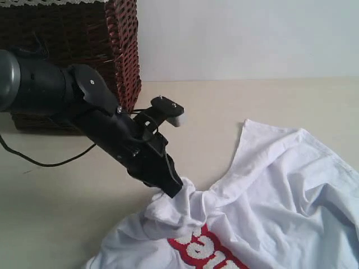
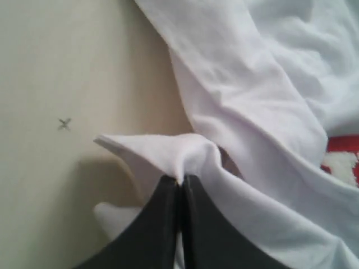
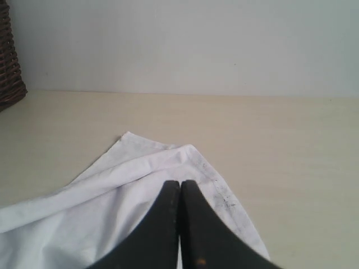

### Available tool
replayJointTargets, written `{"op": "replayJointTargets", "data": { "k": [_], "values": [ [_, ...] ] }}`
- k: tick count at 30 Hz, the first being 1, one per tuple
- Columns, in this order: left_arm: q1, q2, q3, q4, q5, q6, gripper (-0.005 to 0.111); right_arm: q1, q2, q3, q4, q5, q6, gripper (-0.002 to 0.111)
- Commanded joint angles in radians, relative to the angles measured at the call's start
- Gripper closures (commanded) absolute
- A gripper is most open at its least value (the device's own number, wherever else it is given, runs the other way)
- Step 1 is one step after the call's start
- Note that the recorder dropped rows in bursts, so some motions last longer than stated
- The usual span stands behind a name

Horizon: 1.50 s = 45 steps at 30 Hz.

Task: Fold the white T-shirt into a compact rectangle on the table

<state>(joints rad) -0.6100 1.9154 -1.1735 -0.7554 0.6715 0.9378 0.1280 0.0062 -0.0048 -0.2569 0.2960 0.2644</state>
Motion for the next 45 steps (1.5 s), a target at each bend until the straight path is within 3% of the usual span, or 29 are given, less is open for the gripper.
{"op": "replayJointTargets", "data": {
  "k": [1,5,10,24,36,45],
  "values": [
    [0.002,-0.063,-0.001,0.076,-0.127,-0.089,0.107,-0.003,-0.006,0.005,-0.003,-0.011,0.0,0.108],
    [0.002,-0.088,-0.001,0.253,-0.172,-0.172,0.107,-0.003,-0.006,0.005,-0.003,-0.011,0.0,0.108],
    [0.006,-0.088,-0.001,0.644,-0.204,-0.44,0.107,-0.003,-0.006,0.005,-0.003,-0.011,0.0,0.108],
    [0.08,-0.07,-0.001,1.444,-0.234,-1.043,0.107,-0.003,-0.006,0.005,-0.005,-0.011,0.0,0.108],
    [0.088,-0.022,-0.001,1.476,-0.255,-1.279,0.107,-0.003,-0.006,0.005,-0.005,-0.011,0.0,0.108],
    [0.088,-0.022,-0.001,1.484,-0.289,-1.285,0.107,-0.003,-0.006,0.005,-0.005,-0.011,0.0,0.108]
  ]
}}
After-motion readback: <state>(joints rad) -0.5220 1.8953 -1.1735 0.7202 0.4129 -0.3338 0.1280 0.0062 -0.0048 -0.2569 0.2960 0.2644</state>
